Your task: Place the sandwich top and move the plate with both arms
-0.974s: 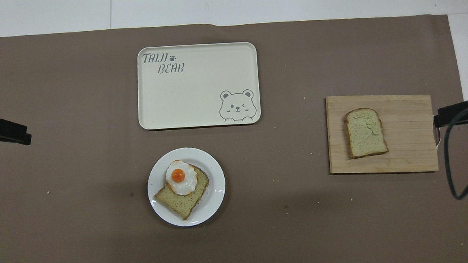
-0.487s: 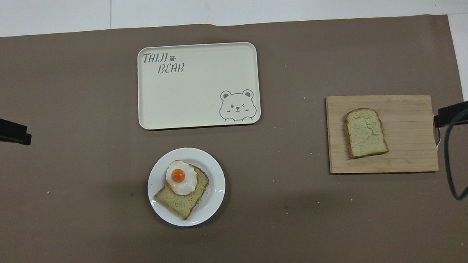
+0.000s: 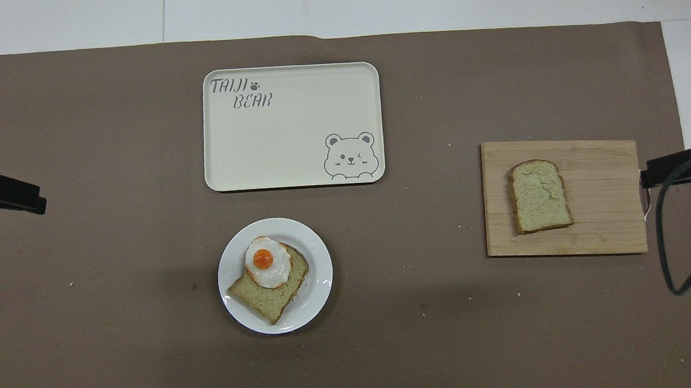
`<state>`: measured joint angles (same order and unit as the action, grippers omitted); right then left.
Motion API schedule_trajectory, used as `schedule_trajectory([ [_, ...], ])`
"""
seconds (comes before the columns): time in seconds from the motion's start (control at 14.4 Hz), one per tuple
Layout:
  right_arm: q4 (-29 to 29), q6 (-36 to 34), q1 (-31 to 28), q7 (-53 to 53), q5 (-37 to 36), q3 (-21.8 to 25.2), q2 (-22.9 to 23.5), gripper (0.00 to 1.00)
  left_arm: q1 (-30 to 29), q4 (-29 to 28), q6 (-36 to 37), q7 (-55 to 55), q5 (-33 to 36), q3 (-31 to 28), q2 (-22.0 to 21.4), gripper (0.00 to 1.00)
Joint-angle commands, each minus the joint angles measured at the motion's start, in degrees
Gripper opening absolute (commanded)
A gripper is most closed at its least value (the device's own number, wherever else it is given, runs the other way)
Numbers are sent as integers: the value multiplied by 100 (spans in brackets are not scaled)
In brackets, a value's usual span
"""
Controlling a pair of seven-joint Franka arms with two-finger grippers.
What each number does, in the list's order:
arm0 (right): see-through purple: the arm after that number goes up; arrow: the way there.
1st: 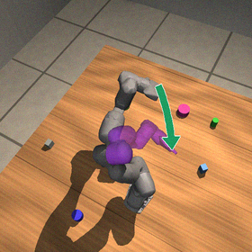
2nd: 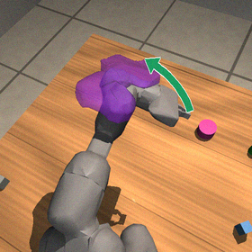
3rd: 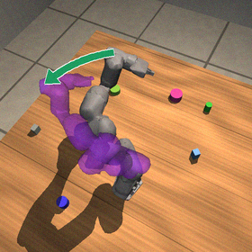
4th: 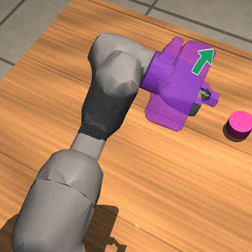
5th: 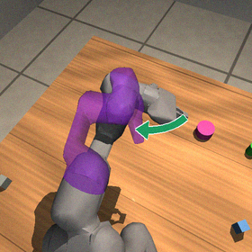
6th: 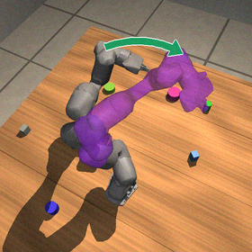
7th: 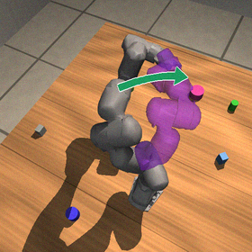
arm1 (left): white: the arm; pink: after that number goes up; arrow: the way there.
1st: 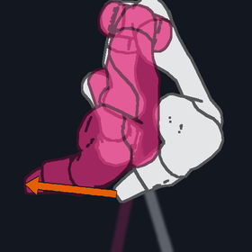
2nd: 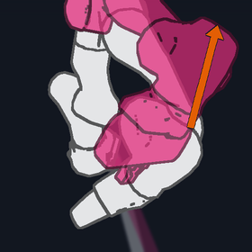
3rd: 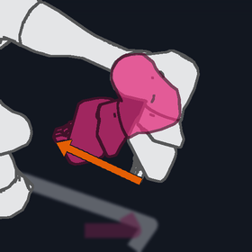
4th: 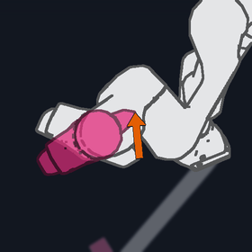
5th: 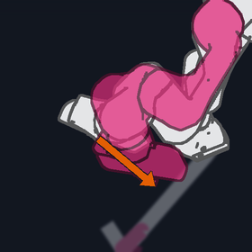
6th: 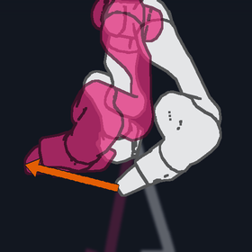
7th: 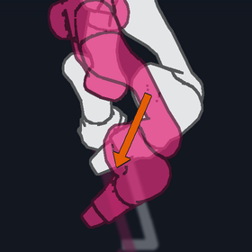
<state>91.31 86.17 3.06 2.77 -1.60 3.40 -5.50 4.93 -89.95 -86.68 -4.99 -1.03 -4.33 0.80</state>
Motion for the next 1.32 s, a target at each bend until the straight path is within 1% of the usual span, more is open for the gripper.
schedule_trajectory([
  [0.0,151,76,-77,-111,73,20,-135,100,-18,-49,63,50,59,11,-45,100],
  [0.21,124,101,-68,-119,12,12,-118,100,-18,-49,63,50,59,11,-45,100],
  [0.35,421,154,-68,-137,73,20,-214,100,-18,-49,63,50,59,11,-45,100],
  [0.49,799,539,-77,-111,73,20,-232,100,-10,-49,63,50,59,11,-45,100],
  [0.56,810,663,-68,-110,81,20,-223,100,-10,-49,63,50,59,20,-45,100],
  [0.7,853,681,-68,-93,90,20,-179,100,-18,-49,63,50,59,20,-45,100],
  [0.83,889,857,-77,-110,230,20,-161,100,-10,-49,63,50,59,11,-45,100],
  [1.11,1222,1173,-217,-137,397,20,-126,100,-18,-49,63,50,59,11,-45,100],
  [1.25,1389,1357,-331,-172,608,20,-83,100,-18,-40,63,50,59,11,-45,100],
])
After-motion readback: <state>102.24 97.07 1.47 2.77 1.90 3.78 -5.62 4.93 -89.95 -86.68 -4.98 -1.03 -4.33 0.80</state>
